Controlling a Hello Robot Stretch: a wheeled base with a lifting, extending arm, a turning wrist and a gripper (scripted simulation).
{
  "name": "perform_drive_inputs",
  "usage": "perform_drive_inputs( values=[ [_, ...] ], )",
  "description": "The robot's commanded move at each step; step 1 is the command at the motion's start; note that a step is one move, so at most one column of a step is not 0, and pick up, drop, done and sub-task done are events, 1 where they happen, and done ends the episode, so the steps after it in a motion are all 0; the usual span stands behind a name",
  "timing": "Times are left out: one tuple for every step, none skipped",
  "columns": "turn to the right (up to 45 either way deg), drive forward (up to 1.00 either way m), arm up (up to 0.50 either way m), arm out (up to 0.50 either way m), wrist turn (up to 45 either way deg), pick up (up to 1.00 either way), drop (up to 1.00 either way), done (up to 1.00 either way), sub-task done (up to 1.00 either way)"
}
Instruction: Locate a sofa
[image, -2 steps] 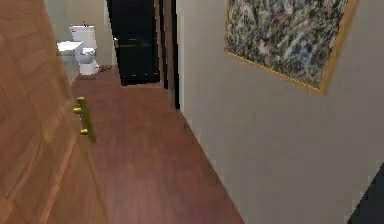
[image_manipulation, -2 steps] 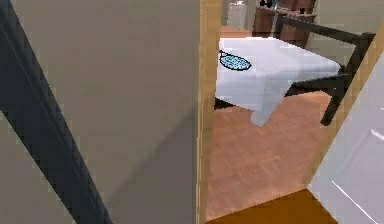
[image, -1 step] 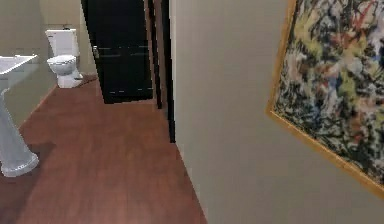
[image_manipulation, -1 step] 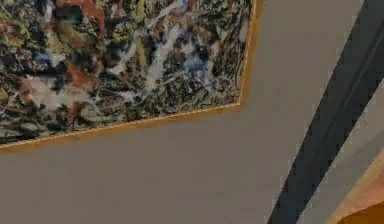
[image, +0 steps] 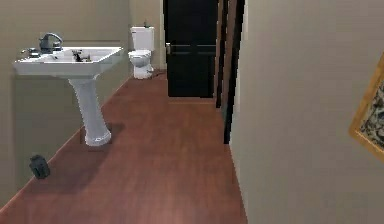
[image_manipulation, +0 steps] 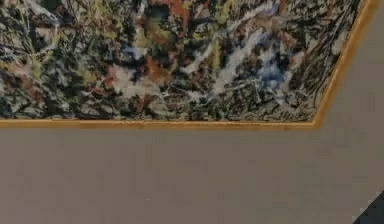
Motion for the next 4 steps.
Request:
perform_drive_inputs(
  values=[
    [0.0, 0.30, 0.00, 0.00, 0.0, 0.00, 0.00, 0.00, 0.00],
    [-6.0, 0.00, 0.00, 0.00, 0.0, 0.00, 0.00, 0.00, 0.00],
    [0.0, 1.00, 0.00, 0.00, 0.0, 0.00, 0.00, 0.00, 0.00],
    [0.0, 1.00, 0.00, 0.00, 0.0, 0.00, 0.00, 0.00, 0.00]
  ],
)
